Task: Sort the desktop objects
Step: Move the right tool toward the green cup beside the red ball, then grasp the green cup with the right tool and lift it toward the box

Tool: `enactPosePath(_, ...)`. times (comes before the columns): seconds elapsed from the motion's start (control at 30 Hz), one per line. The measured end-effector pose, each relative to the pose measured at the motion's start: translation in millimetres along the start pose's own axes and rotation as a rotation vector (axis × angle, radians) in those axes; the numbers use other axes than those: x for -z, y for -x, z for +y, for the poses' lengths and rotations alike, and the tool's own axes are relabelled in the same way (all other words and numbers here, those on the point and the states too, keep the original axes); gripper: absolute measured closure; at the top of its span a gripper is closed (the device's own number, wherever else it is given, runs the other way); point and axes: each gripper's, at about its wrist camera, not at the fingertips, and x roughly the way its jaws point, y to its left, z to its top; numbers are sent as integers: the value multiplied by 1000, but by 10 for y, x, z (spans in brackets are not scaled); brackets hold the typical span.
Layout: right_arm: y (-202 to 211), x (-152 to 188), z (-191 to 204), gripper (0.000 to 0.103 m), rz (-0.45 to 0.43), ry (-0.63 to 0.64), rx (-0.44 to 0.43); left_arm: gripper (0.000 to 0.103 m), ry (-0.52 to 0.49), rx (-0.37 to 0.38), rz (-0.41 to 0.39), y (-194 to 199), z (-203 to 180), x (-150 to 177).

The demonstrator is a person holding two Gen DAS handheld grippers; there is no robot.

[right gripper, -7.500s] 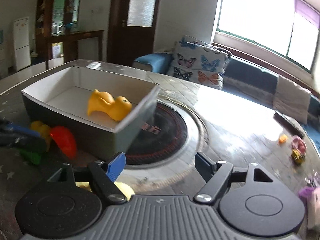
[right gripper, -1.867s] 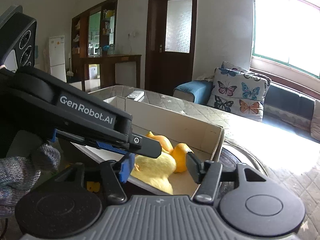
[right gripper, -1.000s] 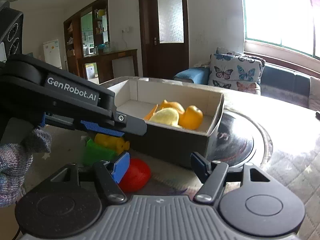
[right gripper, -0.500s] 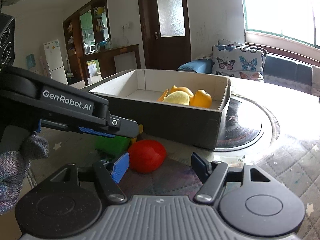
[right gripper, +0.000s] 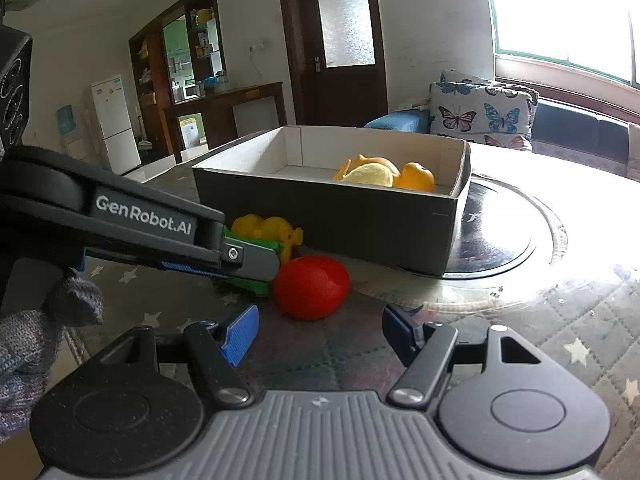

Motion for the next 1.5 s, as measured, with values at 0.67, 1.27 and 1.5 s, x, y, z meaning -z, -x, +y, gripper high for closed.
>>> enactPosePath(0.67, 9, 139, 151, 33, 25, 3, -7, 65, 18, -43, 22, 86, 127, 190)
enactPosePath(1.27, -163, 78, 73, 33, 44, 13, -10, 65, 40, -31, 39, -25, 184, 134)
enactPosePath(1.5, -257, 19, 49, 33, 49, 24, -22, 65, 55, -32, 43, -75, 235, 81)
